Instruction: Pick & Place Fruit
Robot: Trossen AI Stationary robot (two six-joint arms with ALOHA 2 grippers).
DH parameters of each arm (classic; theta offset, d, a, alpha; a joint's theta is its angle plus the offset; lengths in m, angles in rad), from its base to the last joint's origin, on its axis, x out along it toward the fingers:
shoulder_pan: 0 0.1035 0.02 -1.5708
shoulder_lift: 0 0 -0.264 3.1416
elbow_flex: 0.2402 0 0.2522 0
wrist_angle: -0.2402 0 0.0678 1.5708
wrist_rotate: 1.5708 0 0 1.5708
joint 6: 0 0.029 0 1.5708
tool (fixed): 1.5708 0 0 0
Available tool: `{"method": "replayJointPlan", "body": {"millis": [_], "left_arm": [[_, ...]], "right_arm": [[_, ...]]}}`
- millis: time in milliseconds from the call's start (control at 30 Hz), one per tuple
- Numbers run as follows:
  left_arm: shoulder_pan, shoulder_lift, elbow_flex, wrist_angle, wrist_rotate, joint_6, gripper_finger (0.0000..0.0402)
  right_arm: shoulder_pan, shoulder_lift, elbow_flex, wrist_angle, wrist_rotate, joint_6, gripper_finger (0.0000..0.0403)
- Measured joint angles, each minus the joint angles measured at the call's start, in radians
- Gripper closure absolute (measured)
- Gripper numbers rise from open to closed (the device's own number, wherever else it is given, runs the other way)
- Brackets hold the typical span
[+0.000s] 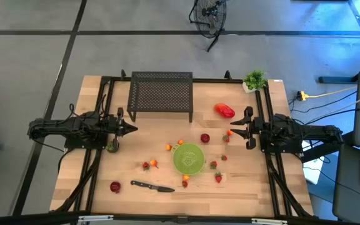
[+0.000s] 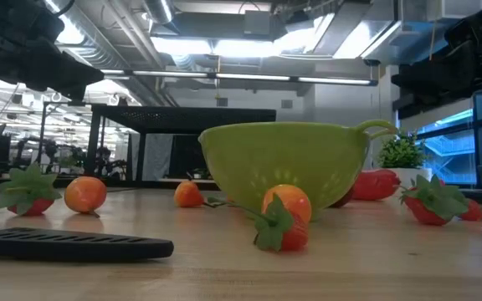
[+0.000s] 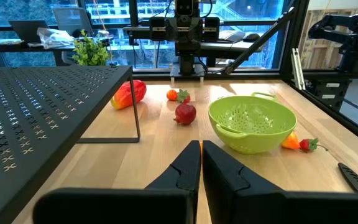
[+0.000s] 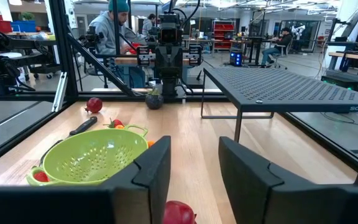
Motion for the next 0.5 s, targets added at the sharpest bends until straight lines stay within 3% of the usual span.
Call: {"method": "replayJointPlan", "body": {"millis": [300, 500], "left_arm": [[0.0, 0.0, 0.0, 0.0, 0.0, 0.0, 0.0389], [0.0, 0.0, 0.0, 0.0, 0.0, 0.0, 0.0391]], "right_arm": [[0.0, 0.0, 0.0, 0.0, 0.0, -0.003, 0.0284], [0.0, 0.0, 0.0, 0.012, 0.051, -0.198, 0.0294]]}}
